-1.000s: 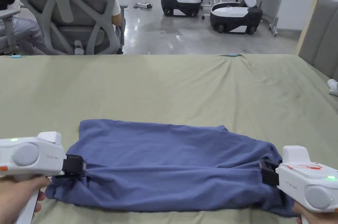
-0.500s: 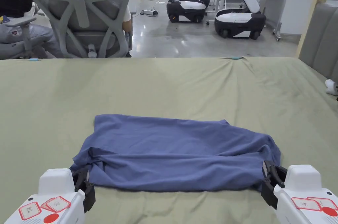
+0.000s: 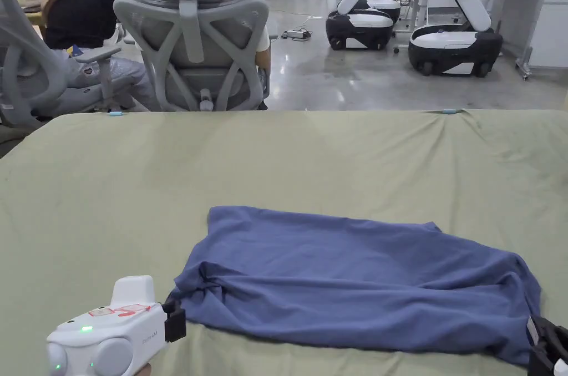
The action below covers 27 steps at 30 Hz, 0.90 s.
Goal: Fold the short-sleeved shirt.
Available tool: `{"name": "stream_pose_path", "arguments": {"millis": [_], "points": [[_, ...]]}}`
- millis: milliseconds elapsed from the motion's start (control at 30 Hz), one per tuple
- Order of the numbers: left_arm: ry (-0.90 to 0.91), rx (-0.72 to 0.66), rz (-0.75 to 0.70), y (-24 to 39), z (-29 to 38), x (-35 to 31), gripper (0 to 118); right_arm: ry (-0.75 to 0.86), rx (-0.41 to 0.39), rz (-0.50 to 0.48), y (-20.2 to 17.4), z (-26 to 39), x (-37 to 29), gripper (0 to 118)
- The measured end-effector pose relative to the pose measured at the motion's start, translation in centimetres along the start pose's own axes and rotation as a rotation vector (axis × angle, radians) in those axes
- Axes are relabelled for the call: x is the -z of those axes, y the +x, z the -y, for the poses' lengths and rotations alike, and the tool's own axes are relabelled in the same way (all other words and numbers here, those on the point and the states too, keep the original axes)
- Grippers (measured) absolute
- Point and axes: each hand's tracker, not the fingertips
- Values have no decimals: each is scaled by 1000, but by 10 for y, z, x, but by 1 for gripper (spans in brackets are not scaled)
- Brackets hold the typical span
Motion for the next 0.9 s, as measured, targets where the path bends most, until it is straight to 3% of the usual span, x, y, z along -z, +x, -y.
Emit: {"name": "stream_pose_path", "arguments": {"millis": [33, 67, 100, 200, 300, 367, 400, 433, 467, 533, 567, 600, 633, 667, 700, 800, 833, 867, 900], "points": [[-19, -6, -20, 2, -3, 11, 63, -7, 1, 5, 2, 0, 3, 0], [-40, -16, -46, -1, -7, 26, 95, -12, -1, 12, 5, 1, 6, 0], [-35, -19, -56, -2, -10, 35, 111, -15, -1, 18, 7, 2, 8, 0], [-79, -5, -110, -1, -17, 70, 88, -35, 9, 36, 15, 3, 15, 0], [-223, 80, -63, 9, -10, 104, 83, -71, 7, 71, 24, 6, 21, 0], [-162, 154, -101, 16, -11, 96, 77, -121, 6, 115, 33, 6, 28, 0], [-180, 154, -70, 17, -15, 91, 60, -135, 9, 141, 37, 6, 32, 0], [-167, 162, -63, 24, -15, 77, 23, -146, 16, 157, 42, 4, 36, 0], [-123, 193, -71, 28, -16, 70, 5, -150, 19, 161, 47, 3, 42, 0], [-101, 211, -85, 33, -19, 53, 4, -172, 13, 176, 56, 0, 56, 1], [-92, 202, -80, 34, -21, 41, 4, -182, 10, 168, 59, 0, 64, 12], [-77, 188, -71, 33, -22, 36, 4, -187, 11, 159, 61, -1, 71, 37], [-68, 142, -32, 30, -25, 31, 4, -196, 19, 126, 63, 0, 79, 83], [-71, 104, -11, 30, -26, 27, 4, -236, 36, 100, 65, 3, 90, 106], [-68, 112, -16, 29, -28, 24, 4, -252, 43, 95, 65, 5, 100, 111], [-73, 111, -10, 32, -26, 22, 4, -335, 14, 93, 63, 17, 126, 90], [-78, 101, -7, 29, -27, 25, 4, -365, 20, 69, 62, 21, 131, 62], [-84, 96, -9, 29, -24, 26, 4, -395, 40, 27, 63, 24, 135, 27], [-92, 92, -8, 28, -22, 25, 4, -445, 74, -23, 64, 27, 138, 16]]}}
